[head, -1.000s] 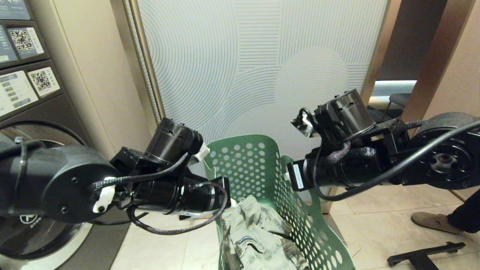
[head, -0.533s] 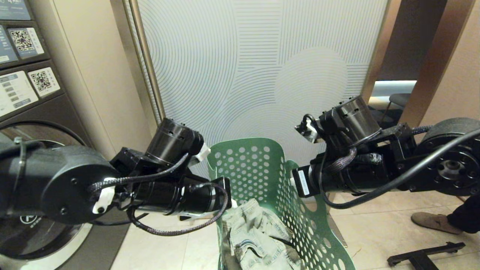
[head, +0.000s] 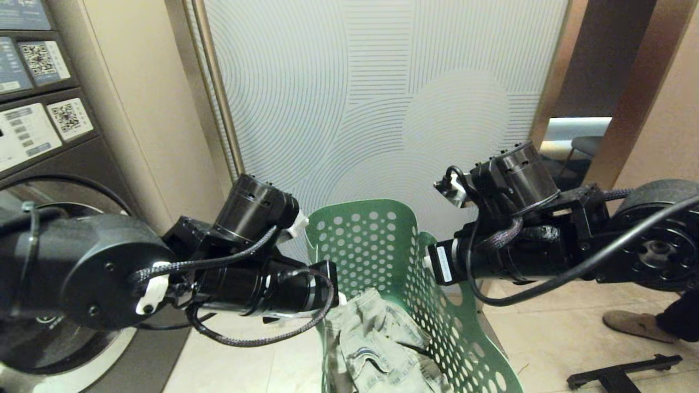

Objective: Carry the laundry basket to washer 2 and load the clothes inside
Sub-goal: Pick up the clothes basket and put it beside the washing machine

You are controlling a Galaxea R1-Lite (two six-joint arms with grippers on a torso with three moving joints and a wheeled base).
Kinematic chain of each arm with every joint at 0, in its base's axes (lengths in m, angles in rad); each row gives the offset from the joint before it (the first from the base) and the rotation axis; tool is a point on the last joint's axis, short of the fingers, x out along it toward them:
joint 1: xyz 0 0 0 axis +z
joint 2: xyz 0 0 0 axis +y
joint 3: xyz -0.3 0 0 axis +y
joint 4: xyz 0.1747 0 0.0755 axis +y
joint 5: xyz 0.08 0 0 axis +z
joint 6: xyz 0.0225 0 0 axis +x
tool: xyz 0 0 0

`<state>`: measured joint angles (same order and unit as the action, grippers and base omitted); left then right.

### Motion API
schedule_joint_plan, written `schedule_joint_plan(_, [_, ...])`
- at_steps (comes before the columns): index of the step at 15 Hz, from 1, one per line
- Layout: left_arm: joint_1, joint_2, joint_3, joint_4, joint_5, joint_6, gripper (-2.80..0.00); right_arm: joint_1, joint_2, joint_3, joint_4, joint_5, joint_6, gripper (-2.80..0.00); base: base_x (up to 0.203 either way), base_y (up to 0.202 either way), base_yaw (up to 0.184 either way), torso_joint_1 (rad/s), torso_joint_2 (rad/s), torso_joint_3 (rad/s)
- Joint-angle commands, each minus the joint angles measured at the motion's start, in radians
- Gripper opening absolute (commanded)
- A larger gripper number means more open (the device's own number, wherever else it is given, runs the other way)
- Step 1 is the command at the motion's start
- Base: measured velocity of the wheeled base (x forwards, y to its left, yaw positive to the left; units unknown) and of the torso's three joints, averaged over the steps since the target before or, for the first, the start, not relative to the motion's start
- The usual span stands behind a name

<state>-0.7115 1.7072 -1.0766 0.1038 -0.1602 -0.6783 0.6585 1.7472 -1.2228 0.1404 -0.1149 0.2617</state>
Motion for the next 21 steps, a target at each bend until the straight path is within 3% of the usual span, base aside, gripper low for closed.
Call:
schedule_joint_plan(1, [0.001,0.0,0.0,0.001,-0.001,-0.004,-2.8,0.001,0.003,0.003,-0.001,0.0,0.001,-2.8,0.001,-0.005,0.145,0.004,0.0,0.002])
schedule_joint_plan(21, [0.0,-0.005,0.027,-0.001,-0.001,-0.006,-2.8,-0.005,0.002,0.024,-0.001,-0.002,-0.001,-2.8,0.0,-0.009,0.175,0.003,0.0,0.003])
